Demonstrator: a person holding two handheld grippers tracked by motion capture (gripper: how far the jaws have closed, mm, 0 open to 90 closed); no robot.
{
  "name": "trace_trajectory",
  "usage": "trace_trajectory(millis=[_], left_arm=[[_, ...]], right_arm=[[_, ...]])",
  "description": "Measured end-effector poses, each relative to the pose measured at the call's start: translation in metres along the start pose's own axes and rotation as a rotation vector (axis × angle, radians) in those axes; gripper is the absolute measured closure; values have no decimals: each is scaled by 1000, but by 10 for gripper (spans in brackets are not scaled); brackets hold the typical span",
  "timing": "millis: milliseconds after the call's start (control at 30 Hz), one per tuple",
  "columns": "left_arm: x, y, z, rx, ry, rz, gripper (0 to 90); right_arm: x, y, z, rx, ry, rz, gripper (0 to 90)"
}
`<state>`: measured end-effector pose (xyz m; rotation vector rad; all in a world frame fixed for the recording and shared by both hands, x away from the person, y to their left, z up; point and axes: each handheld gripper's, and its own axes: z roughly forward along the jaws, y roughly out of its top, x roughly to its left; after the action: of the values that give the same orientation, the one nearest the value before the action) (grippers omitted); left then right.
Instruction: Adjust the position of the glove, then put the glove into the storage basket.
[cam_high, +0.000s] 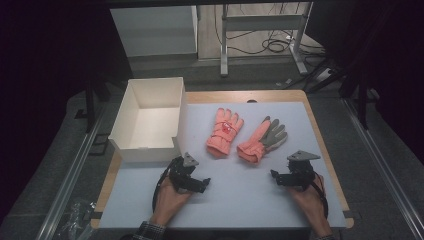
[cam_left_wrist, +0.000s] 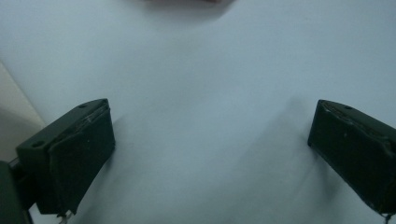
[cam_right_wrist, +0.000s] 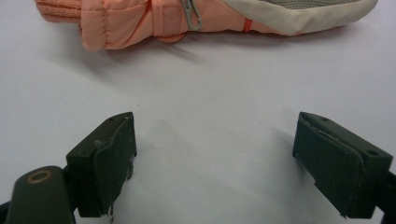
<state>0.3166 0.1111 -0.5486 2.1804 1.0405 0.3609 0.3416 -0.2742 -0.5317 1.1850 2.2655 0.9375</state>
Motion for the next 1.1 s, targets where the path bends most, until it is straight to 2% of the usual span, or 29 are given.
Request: trace_trajectory(millis=[333, 500, 567, 633, 867, 1100], left_arm=[[0, 0, 0, 2, 3, 6, 5], [0, 0, 0, 1, 2, 1, 5], [0, 0, 0, 1, 2, 0, 5], [0, 0, 0, 1, 2, 0, 5], [-1, 0, 0, 1, 2, 0, 5], [-1, 0, 0, 1, 2, -1, 5]], right_arm=[[-1, 1, -1, 4, 3, 0, 142], [-5, 6, -3, -2, 31, 37, 147], [-10, 14, -5, -16, 53, 77, 148], [-11, 18, -6, -20, 54, 81, 148], [-15, 45, -8, -37, 25, 61, 196], [-19, 65, 4, -41, 40, 71, 279]])
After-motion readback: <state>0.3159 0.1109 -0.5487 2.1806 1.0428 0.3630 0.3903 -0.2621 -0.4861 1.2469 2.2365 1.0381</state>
